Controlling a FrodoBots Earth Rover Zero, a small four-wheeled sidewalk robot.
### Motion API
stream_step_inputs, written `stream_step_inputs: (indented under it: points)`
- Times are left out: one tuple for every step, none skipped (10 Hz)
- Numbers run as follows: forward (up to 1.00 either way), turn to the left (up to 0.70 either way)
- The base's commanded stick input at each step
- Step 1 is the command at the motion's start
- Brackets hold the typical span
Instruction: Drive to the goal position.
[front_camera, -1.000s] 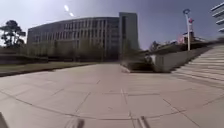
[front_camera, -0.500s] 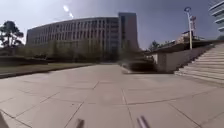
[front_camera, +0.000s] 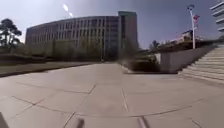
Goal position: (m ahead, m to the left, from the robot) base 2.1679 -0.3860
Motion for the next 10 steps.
stream_step_inputs:
  points:
    - [0.7,0.08]
    - [0.7,0.2]
    - [0.7,0.24]
    - [0.7,0.27]
    - [0.7,0.11]
    - [0.7,0.03]
    - [0.7,0.02]
    - [0.7,0.02]
    - [0.7,0.02]
    - [0.7,0.02]
